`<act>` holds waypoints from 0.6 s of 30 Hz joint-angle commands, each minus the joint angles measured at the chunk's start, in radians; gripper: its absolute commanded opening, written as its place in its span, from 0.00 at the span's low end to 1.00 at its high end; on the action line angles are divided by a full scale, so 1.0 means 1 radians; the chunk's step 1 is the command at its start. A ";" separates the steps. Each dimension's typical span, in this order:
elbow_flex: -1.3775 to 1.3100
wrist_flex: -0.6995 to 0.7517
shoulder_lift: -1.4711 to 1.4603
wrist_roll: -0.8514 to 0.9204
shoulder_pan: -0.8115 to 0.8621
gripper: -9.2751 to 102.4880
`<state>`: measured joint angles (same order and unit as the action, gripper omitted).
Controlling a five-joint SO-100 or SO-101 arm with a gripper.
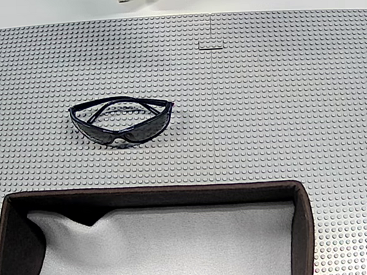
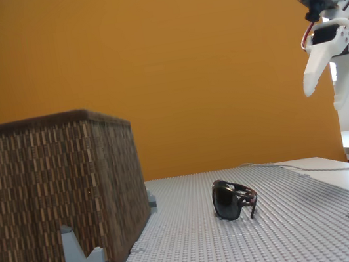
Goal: Grasp a glasses and put it in the bin.
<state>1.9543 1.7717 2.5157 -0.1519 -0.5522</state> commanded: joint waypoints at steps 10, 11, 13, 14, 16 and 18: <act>0.466 -0.983 0.537 0.379 0.413 0.08; 0.466 -0.980 0.529 0.377 0.413 0.08; 0.453 -0.980 0.492 0.371 0.417 0.08; 0.440 -0.982 0.457 0.362 0.422 0.08; 0.405 -0.989 0.344 0.341 0.423 0.09; 0.371 -1.028 0.219 0.324 0.433 0.12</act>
<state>2.3838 0.7655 2.8149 0.1749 -0.1258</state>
